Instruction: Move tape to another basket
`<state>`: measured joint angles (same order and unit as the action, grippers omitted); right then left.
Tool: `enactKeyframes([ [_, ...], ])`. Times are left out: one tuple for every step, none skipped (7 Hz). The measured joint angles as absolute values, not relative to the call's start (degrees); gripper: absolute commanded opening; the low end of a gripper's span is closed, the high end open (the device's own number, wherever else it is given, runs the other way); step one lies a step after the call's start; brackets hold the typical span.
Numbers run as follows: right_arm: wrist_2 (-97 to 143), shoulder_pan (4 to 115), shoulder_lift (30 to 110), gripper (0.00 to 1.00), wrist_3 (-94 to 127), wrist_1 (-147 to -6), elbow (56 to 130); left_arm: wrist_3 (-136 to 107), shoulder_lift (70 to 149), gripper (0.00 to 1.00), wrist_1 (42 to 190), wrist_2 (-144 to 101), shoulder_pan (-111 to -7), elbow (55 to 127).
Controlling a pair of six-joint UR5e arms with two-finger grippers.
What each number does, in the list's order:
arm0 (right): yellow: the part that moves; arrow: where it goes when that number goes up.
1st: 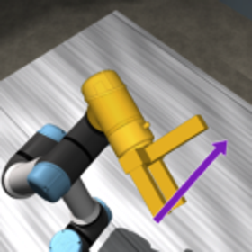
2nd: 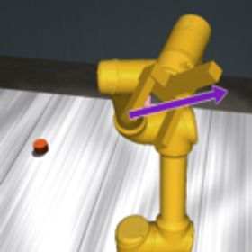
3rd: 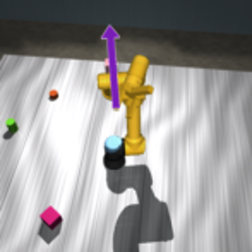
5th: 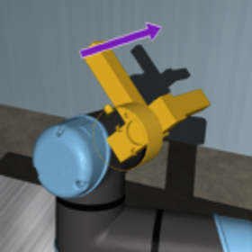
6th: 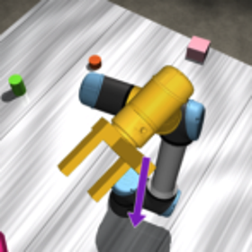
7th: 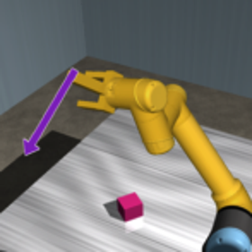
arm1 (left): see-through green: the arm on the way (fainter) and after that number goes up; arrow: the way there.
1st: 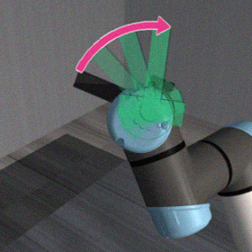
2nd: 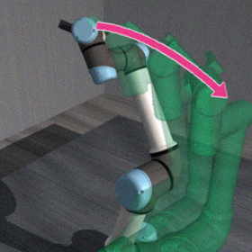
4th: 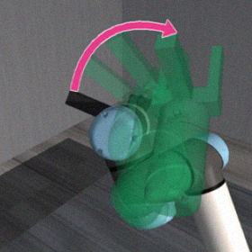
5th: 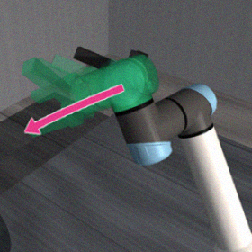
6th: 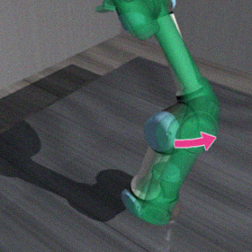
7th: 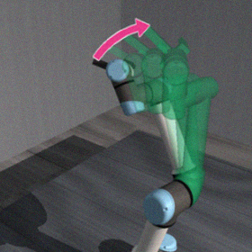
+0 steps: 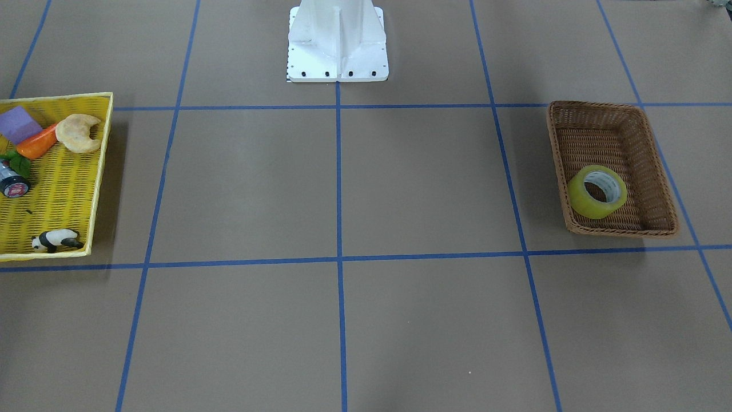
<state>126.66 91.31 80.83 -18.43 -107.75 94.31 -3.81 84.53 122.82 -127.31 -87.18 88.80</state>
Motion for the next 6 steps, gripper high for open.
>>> enactKeyframes([
  [126.63,91.4,81.2,1.0,-18.45,-107.75,94.31,-1.47,84.64,0.98,115.67,-128.15,-87.35,88.98],
  [126.59,91.47,81.52,1.0,-18.45,-107.75,94.28,-0.63,84.45,0.98,110.66,-129.76,-87.44,89.15],
  [126.59,91.53,81.91,1.0,-18.44,-107.76,94.25,-0.35,84.46,0.98,105.97,-131.19,-87.46,89.27],
  [126.62,91.59,82.27,1.0,-18.38,-107.76,94.24,0.18,84.96,0.98,101.14,-131.84,-87.48,89.75],
  [126.64,91.63,82.56,1.0,-18.3,-107.75,94.22,1.46,85.25,0.98,97.89,-132.13,-87.64,90.71],
  [126.67,91.68,83.04,1.0,-18.21,-107.76,94.23,2.5,85.13,0.98,96.64,-132.51,-87.84,91.93],
])
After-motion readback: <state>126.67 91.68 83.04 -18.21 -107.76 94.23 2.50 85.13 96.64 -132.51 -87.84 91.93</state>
